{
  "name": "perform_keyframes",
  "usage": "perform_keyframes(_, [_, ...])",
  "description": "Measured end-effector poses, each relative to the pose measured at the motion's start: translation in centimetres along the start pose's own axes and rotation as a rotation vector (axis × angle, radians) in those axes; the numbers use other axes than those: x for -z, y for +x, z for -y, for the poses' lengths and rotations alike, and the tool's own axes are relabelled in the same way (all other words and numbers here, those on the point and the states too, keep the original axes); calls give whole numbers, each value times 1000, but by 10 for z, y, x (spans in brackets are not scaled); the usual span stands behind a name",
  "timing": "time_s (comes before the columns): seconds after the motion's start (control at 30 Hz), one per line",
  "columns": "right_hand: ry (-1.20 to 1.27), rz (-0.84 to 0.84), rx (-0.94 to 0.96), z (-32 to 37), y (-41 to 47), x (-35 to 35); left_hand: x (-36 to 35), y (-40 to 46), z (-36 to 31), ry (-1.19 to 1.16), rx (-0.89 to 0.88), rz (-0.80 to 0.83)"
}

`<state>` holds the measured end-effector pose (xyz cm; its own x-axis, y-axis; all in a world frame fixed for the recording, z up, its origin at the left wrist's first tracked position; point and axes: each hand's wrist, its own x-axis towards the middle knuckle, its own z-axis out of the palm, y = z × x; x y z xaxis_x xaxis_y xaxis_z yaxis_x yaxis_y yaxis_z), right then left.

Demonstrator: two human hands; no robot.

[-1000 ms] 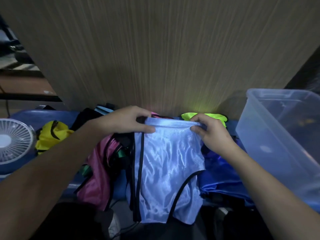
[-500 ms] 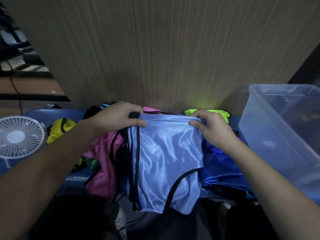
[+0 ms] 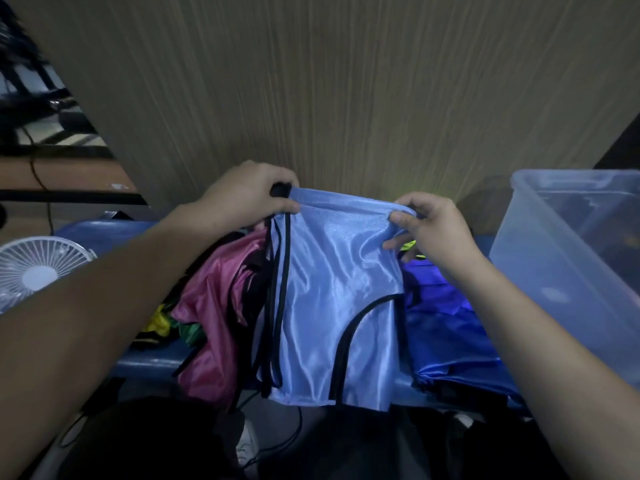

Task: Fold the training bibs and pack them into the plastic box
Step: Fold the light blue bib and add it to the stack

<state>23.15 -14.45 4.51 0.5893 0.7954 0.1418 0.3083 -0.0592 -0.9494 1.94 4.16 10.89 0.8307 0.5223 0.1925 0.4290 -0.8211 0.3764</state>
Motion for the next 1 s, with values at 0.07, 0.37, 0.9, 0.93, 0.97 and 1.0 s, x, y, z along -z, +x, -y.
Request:
perform_keyframes(0.07, [46,-13,-8,-2,9,0,-3,13,1,-63,21,-19])
perform_keyframes(0.37, [7,2,28,-21,17,5,-23,22,4,10,-22,-86])
perform_keyframes(0.9, [-499,476,419,-58,-53,32,-119,-137,-37,376,-255,-204])
perform_keyframes(0.93, [-536,501,445,-60,-56,30,-126,-144,-38,385,-246,-148])
perform_keyframes(0.97, [-582,520,468,-64,-58,29,-131,-149,-38,388,-227,-93])
perform_keyframes(1.0, [-632,532,473,-68,-58,27,-135,-154,-39,385,-200,-49])
